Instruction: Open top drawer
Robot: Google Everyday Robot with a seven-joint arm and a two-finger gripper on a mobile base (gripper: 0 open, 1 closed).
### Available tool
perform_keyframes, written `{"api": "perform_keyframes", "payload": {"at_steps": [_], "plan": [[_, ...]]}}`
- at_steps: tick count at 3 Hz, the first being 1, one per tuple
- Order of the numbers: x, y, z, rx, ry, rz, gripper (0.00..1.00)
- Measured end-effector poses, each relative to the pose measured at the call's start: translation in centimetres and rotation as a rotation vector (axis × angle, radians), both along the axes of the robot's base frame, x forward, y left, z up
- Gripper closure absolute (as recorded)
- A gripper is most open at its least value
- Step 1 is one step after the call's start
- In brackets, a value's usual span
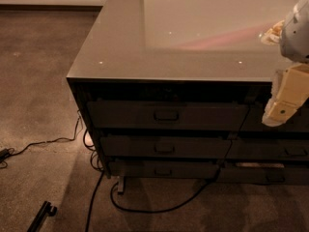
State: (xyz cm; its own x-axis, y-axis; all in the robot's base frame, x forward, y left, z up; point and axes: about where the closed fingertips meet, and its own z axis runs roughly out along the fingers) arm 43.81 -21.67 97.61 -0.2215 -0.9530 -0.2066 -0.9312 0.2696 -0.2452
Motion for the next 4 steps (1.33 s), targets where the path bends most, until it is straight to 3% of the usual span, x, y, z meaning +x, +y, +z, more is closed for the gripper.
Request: {"api": "perform_keyframes", "payload": {"at_steps": [2, 3, 4], "plan": [[0.5, 0.8, -0.6, 0.026, -0.007, 0.021, 0.00], [0.4, 4.0, -2.8, 0.052, -0.020, 0.093, 0.00], [0.5, 10.1, -8.8, 0.063, -0.031, 0.232, 0.00]]}}
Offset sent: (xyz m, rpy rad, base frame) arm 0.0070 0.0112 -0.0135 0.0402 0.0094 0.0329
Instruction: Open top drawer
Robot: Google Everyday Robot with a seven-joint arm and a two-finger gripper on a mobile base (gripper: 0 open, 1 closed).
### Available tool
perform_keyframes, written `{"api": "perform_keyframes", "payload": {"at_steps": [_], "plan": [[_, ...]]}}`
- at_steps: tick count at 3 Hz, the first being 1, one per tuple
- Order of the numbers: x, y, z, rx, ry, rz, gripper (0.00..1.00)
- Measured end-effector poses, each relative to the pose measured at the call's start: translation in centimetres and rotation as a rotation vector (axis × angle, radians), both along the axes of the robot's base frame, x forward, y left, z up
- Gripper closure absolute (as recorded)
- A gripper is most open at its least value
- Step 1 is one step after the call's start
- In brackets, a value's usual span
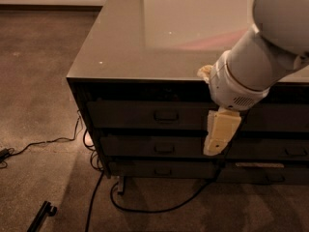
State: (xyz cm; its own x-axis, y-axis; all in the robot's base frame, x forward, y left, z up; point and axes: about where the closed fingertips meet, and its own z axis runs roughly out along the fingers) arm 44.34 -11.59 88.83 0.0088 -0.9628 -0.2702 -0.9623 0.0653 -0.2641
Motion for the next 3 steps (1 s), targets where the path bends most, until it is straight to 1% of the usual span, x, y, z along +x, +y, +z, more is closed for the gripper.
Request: {"api": "perform_keyframes", "payload": {"at_steps": [1, 2, 3], "plan": [[0.0, 0.0, 0.1, 0.000, 0.000, 0.000, 0.00], [-0.5, -1.0, -0.8, 0.002, 0.009, -0.052, 0.00], [0.0, -1.8, -3.5, -0.028, 0.025, -0.090, 0.00]]}}
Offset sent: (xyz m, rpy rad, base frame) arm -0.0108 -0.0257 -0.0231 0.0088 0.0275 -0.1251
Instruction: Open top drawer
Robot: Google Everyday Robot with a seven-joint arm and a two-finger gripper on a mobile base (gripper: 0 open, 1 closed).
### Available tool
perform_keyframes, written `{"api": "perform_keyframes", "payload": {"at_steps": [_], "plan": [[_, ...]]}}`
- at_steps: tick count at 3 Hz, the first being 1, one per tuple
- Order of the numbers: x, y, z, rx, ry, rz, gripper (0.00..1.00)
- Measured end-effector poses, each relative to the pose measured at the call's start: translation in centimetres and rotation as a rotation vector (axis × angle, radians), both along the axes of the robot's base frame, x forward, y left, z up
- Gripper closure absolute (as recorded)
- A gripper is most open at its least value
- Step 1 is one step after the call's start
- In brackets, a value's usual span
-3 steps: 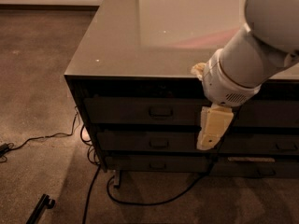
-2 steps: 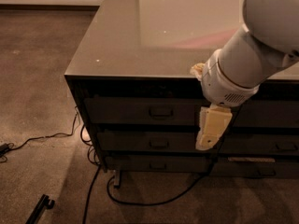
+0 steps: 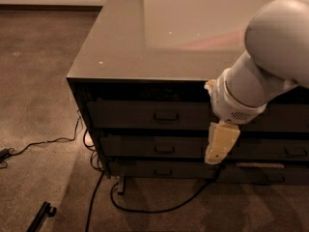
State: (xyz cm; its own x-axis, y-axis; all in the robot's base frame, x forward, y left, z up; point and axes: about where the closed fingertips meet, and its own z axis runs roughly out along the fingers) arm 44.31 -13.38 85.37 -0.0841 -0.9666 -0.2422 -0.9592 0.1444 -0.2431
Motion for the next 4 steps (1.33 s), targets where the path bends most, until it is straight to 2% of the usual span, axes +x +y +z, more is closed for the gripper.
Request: {"api": "perform_keyframes", "payload": {"at_steps": [1, 2, 4], "plan": [[1.9, 0.5, -3.3, -0.038, 0.015, -0.003, 0.00], [8.0, 3.7, -7.6, -0.058, 0.009, 0.040, 0.00], [7.6, 4.1, -8.0, -0.072, 0.005, 0.041, 0.00]]}}
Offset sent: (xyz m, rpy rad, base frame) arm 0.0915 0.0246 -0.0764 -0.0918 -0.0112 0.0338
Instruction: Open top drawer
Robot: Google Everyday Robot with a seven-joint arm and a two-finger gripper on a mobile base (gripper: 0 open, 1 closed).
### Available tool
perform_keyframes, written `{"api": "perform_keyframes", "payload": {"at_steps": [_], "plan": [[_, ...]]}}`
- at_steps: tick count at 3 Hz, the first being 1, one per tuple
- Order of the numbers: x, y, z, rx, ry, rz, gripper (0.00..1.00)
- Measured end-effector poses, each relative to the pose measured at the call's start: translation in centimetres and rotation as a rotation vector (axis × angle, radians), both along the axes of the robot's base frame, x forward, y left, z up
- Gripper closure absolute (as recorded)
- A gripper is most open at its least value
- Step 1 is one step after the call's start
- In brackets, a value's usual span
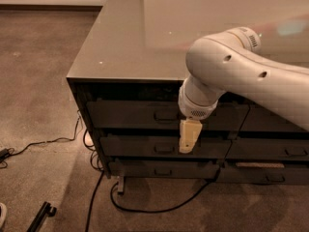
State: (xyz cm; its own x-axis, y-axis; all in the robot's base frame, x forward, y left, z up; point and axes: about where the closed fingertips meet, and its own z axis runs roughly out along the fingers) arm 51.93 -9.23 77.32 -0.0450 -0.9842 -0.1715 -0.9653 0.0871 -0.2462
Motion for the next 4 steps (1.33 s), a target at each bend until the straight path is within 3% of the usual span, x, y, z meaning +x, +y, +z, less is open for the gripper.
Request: {"api": "perform_keyframes", "payload": {"at_steps": [2, 4], "plan": [[0.1, -0.1, -4.0, -0.069, -0.004, 0.016, 0.00], [4.5, 0.8, -7.5, -0.107, -0.015, 0.016, 0.00]]}}
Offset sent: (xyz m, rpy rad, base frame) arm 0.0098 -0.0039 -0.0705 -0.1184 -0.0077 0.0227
